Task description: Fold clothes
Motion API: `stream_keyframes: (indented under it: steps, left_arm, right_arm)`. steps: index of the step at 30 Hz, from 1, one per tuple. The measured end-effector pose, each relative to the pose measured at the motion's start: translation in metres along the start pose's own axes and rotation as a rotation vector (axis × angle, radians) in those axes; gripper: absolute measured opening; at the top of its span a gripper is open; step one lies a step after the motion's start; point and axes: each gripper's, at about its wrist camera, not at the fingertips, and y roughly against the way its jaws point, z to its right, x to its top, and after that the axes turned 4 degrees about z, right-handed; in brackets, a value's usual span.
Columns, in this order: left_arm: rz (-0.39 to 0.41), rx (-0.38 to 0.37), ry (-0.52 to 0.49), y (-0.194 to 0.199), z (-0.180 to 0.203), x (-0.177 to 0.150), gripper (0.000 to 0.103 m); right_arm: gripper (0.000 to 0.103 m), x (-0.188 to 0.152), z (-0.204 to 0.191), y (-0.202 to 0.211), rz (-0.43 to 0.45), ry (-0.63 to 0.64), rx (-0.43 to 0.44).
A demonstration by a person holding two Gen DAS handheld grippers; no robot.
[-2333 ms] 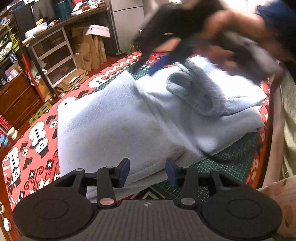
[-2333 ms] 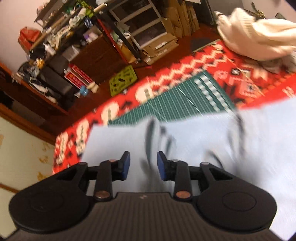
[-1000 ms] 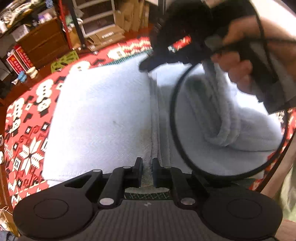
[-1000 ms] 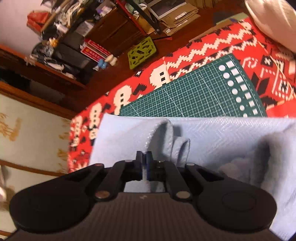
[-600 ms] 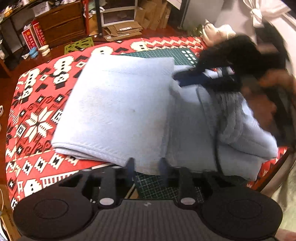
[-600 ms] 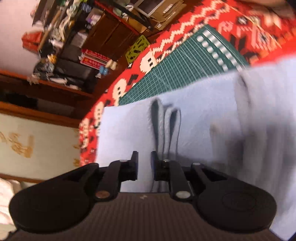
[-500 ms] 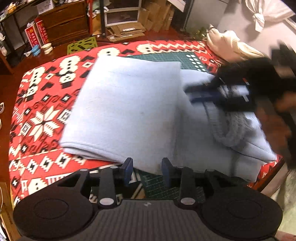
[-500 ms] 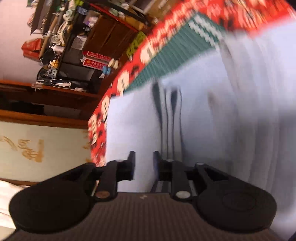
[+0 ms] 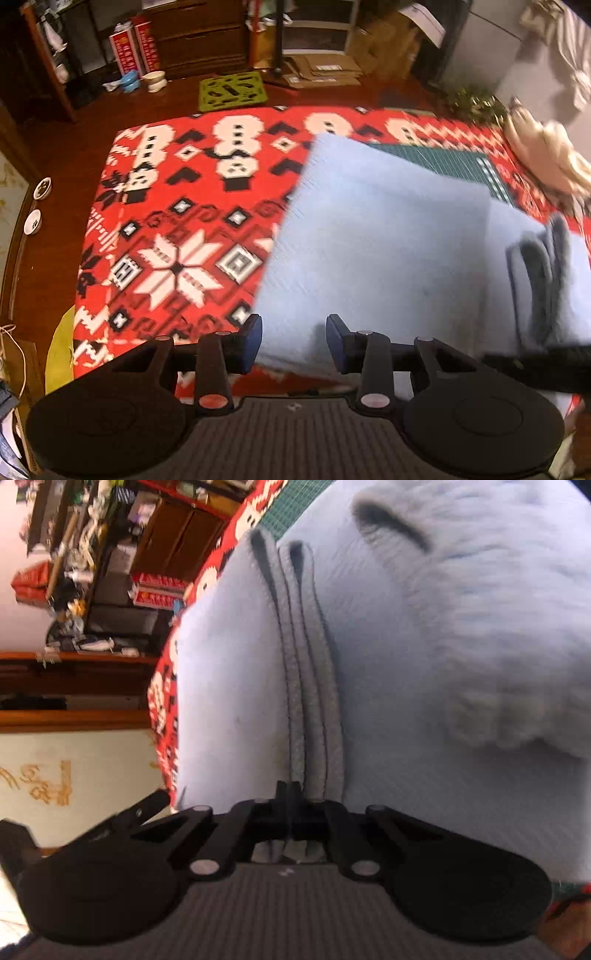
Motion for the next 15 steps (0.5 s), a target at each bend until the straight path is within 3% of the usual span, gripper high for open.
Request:
stream_keyframes:
  steps: [2, 4, 5, 6, 15]
  left_arm:
    - [0.015, 0.010, -0.023, -0.004, -0.005, 0.007, 0.040]
    - [0.022, 0.016, -0.023, -0.011, -0.010, 0.013, 0.042]
    - [0.021, 0.015, -0.010, -0.015, -0.013, 0.016, 0.043]
    - [0.020, 0.013, 0.002, -0.019, -0.017, 0.020, 0.043]
    - [0.033, -0.029, 0.000, -0.031, -0.009, 0.030, 0.042]
  right_arm:
    - [0.011, -0.001, 0.001, 0.011, 0.033, -0.009, -0.007]
    - [0.035, 0.003, -0.005, 0.018, 0.084, 0.019, -0.024]
    - [0.056, 0.007, -0.011, 0.018, 0.115, 0.042, -0.036]
    - [0.063, 0.010, -0.016, 0.018, 0.144, 0.064, -0.050]
    - [0.062, 0.066, -0.050, -0.022, 0.277, 0.153, -0.128]
